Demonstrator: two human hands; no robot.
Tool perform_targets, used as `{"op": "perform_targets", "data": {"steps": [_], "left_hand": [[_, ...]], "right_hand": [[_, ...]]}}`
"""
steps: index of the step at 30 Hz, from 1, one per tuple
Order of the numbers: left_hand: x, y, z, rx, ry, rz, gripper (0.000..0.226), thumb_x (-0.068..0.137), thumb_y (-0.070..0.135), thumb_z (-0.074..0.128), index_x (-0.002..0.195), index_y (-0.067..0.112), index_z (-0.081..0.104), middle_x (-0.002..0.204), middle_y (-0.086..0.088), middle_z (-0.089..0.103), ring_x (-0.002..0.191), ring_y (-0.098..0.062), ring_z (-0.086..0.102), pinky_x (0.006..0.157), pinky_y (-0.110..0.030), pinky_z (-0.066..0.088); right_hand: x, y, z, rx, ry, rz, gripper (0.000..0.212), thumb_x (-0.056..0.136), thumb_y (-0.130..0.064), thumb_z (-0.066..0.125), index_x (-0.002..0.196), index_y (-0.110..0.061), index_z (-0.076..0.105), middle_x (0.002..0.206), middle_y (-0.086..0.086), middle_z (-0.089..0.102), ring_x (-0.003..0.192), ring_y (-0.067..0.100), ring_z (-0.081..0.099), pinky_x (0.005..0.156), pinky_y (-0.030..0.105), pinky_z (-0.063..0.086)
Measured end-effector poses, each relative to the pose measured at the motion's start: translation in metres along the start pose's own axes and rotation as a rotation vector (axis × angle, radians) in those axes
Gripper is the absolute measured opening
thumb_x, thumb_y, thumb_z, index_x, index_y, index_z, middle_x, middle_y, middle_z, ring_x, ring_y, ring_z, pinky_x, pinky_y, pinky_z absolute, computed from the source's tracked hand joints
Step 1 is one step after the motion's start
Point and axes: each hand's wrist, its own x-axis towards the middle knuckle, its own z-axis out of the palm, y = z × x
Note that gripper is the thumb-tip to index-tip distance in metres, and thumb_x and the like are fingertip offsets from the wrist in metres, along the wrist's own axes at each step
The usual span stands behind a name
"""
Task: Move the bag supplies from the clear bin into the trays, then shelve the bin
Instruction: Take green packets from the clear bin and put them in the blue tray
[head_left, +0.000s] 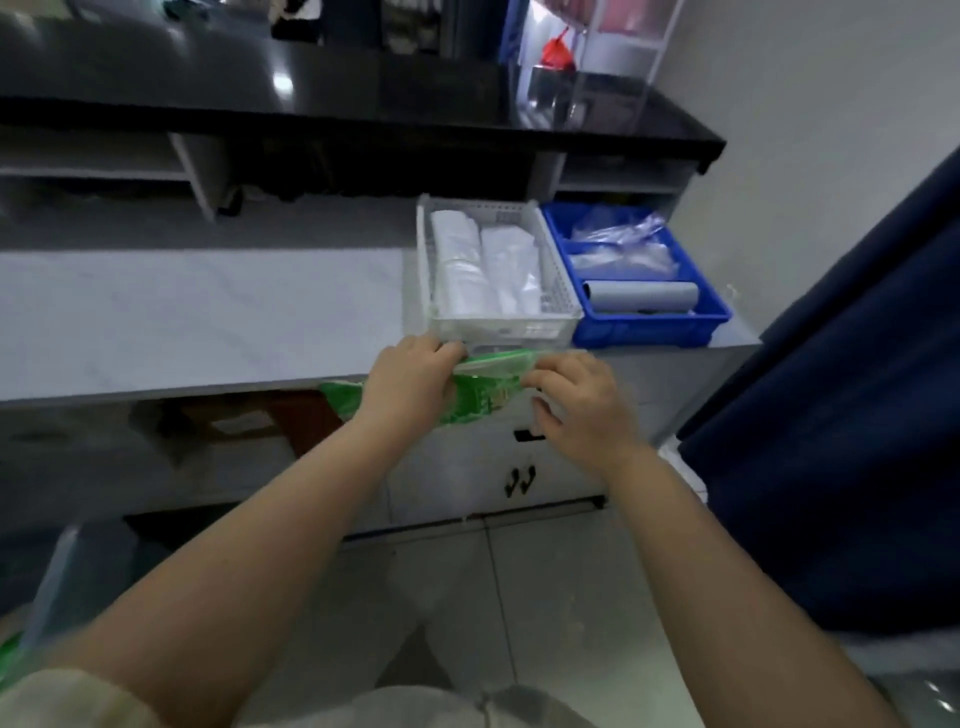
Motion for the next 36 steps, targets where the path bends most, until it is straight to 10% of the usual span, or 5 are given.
{"op": "perform_targets", "data": {"steps": [21, 36], "left_hand": [[0.369, 0.058, 0.047, -0.051, 0.283, 0.051, 0.032, 0.089, 0.015, 0.055, 0.12, 0.015, 0.063, 0.101, -0.011, 0.064, 0.088, -0.034, 0.058, 0.064, -0.039, 0.046], [0.548, 0.054, 0.102, -0.147, 0.182, 0.07, 0.033, 0.089, 0.017, 0.055, 0.121, 0.016, 0.061, 0.105, -0.006, 0.063, 0.093, -0.026, 0.058, 0.072, -0.043, 0.05]], "right_hand": [[0.116, 0.313, -0.027, -0.085, -0.027, 0.127, 0.026, 0.074, 0.006, 0.064, 0.097, -0.004, 0.069, 0.094, 0.012, 0.068, 0.086, 0.036, 0.06, 0.074, 0.046, 0.052], [0.246, 0.499, 0.078, -0.143, -0.583, 0.217, 0.043, 0.089, -0.016, 0.054, 0.132, -0.022, 0.052, 0.136, 0.006, 0.054, 0.119, 0.028, 0.05, 0.092, 0.036, 0.044]]}}
